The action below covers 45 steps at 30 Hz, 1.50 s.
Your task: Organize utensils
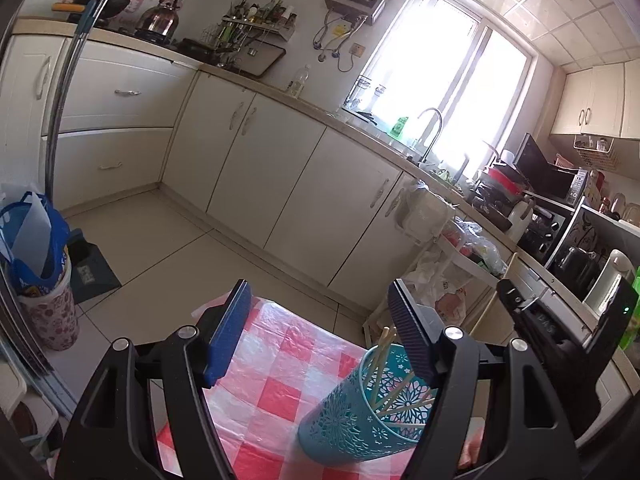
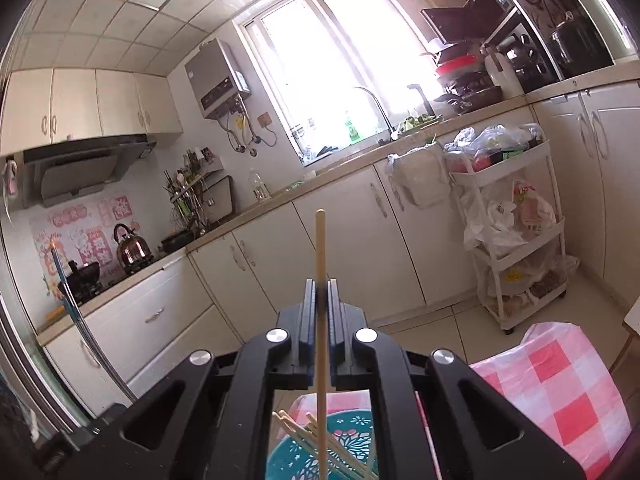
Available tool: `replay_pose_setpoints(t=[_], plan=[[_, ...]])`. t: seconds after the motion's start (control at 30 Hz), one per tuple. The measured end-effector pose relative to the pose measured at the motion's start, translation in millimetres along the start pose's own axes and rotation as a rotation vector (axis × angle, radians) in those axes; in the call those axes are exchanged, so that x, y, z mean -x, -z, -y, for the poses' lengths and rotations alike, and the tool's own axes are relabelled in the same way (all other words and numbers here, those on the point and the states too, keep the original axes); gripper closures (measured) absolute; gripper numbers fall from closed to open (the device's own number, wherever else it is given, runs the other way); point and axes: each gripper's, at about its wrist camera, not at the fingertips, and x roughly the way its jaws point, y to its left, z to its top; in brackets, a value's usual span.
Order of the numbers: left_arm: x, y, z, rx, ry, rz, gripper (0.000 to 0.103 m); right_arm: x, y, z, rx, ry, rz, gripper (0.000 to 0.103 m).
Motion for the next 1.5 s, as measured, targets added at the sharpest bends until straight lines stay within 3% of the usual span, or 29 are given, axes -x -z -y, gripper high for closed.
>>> replay_pose_setpoints(t=[0.1,0.13,0.17,0.2,0.37,0.43,0.5,0.6,0.7,0.9,1.27,1.5], plan=[[1,-3,2,-0.027,-0.022,0.009,0.036,-9,21,1,0.031,0.030,-0.045,0.095],[1,-3,3,-0.039,-0.027,0.010,0.034,-11,27,3,0.035,0.033,-0.067,0.090],[1,-3,5,-0.052,-0.034,0.009,0.034,-13,32,5,0.035,0.036,-0.087,0.077],[1,-3,7,-0.064,-0.039,0.007,0.032,-11,35,5,0.037,0.036,-0.092,0.074],[-4,2,19,-0.124,-0.071,-0.026,0.027,14,34,5,0.079,0.017,-0.100,0.071],[-5,6,27,-0.172,-0.098,-0.033,0.023,34,29,8,0.084,0.021,-0.103,0.060],[-5,11,35,-0.231,-0.119,-0.036,0.020,56,27,13,0.091,0.044,-0.120,0.043],[4,20,52,-0.335,-0.138,-0.046,0.014,92,34,21,0.104,0.094,-0.176,0.028],[30,32,61,-0.396,-0.156,-0.050,0.008,122,48,30,0.090,0.147,-0.261,0.020],[94,51,67,-0.464,-0.149,-0.103,0.008,181,80,38,0.038,0.206,-0.396,0.014],[226,71,70,-0.542,-0.123,-0.162,0.008,291,72,-7,0.043,0.200,-0.390,0.007],[291,90,65,-0.542,-0.096,-0.306,0.008,360,65,-48,0.033,0.163,-0.409,0.007]])
